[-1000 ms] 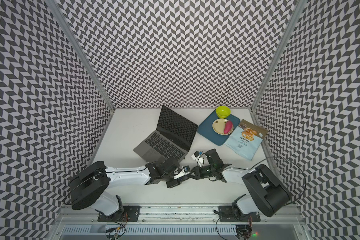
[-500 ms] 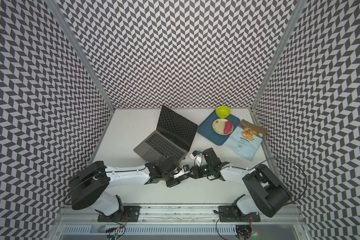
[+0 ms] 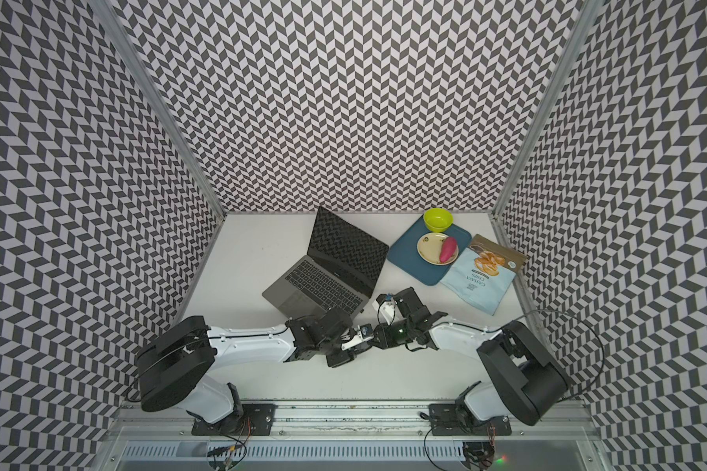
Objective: Insert the wireless mouse receiver into the laptop
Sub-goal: Close the lid on the mouse.
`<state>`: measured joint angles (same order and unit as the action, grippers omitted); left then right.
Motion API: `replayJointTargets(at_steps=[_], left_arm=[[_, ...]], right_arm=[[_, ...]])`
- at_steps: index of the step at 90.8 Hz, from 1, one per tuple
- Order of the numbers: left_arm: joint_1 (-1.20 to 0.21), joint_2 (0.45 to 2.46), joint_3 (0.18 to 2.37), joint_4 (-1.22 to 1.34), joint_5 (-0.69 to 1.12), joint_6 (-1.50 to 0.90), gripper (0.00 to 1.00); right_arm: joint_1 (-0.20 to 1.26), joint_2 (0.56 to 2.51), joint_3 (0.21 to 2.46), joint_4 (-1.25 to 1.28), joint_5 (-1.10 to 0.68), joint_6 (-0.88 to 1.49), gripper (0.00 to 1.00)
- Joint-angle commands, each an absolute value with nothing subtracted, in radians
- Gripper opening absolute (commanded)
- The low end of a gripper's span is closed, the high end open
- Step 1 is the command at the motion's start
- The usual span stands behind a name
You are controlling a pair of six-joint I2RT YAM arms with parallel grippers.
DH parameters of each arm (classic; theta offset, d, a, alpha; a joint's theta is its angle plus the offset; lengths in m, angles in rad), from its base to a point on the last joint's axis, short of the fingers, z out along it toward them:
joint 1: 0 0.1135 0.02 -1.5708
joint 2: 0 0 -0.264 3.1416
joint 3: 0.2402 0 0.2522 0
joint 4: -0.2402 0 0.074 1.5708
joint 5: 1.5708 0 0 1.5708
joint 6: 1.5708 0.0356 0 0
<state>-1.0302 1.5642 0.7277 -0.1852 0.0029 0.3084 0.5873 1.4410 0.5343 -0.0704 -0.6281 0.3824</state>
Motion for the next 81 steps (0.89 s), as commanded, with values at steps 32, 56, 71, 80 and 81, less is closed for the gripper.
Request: replayJointTargets(at_steps=[32, 56, 71, 80, 81], left_arm=[[-1.049, 1.586, 0.724, -0.174, 0.022, 0.325, 0.48], [-1.048, 1.589, 0.727, -0.176, 0.015, 0.322, 0.48], [-1.048, 1.590, 0.728, -0.176, 0.013, 0.321, 0.48], [-1.048, 1.590, 0.728, -0.175, 0.012, 0.320, 0.48], [-1.048, 1.589, 0.729, -0.176, 0.012, 0.319, 0.48]], right_arm=[[0.630, 1.428, 0.555, -0.067, -0.576, 0.368, 0.29], [0.630, 1.342, 0.546, -0.079, -0.554, 0.399, 0.40], [0.629, 1.283, 0.530, -0.113, -0.485, 0.411, 0.44], [0.629, 1.292, 0.517, -0.087, -0.536, 0.416, 0.37], [0.629, 1.294, 0.515, -0.083, -0.543, 0.417, 0.36]])
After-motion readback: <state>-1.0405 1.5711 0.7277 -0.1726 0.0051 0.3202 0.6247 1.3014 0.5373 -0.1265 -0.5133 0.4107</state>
